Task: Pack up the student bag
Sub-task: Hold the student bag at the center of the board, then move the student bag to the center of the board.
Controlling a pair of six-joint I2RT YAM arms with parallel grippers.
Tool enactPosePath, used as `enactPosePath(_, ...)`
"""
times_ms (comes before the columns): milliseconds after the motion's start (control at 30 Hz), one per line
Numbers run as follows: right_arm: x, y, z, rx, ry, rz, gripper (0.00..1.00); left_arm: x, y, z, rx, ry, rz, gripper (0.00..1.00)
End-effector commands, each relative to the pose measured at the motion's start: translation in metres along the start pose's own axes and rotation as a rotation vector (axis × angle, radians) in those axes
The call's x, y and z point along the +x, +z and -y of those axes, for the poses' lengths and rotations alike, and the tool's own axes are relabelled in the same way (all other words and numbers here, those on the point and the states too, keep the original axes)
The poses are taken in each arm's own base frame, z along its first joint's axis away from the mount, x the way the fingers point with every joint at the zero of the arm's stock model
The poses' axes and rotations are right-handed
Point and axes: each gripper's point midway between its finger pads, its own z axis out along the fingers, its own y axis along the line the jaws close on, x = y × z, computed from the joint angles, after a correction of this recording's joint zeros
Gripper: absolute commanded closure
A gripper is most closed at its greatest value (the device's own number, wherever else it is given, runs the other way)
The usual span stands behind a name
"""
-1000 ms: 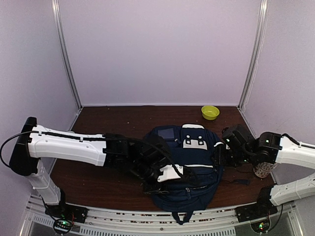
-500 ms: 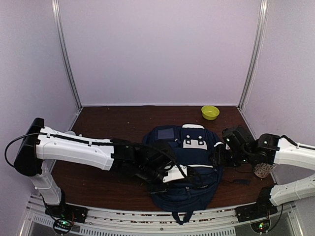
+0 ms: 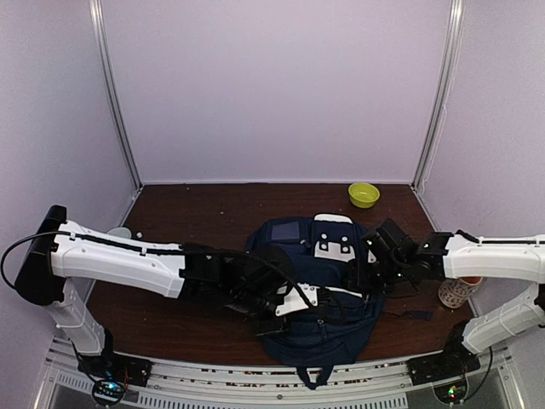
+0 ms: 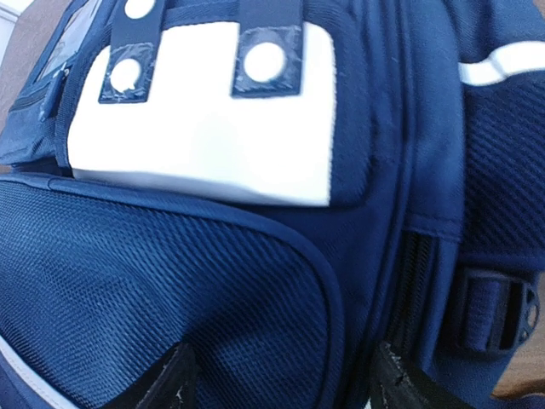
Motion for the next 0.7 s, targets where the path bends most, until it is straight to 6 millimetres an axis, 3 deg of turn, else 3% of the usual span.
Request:
enactPosePath(0, -0.005, 0.010, -0.028, -0.070, -0.040, -0.034, 0.30, -0.010, -0.022, -0.017, -0.077, -0.058, 0.058, 1.00)
enactPosePath(367, -0.015, 0.045, -0.084, -0.157, -0.089, -0.111, 0.32, 0.016, -0.034, -0.017, -0.105, -0.172, 0.030, 1.00)
enactPosePath(533, -0.037, 0.053, -0.112, -0.169, -0.144, -0.100, 0.33, 0.023, -0.037, -0.018, -0.124, -0.209, 0.023, 1.00)
enactPosePath(667, -0.055, 0.048, -0.119, -0.129, -0.209, -0.073, 0.33, 0.019, -0.032, -0.026, -0.155, -0.221, 0.003, 1.00)
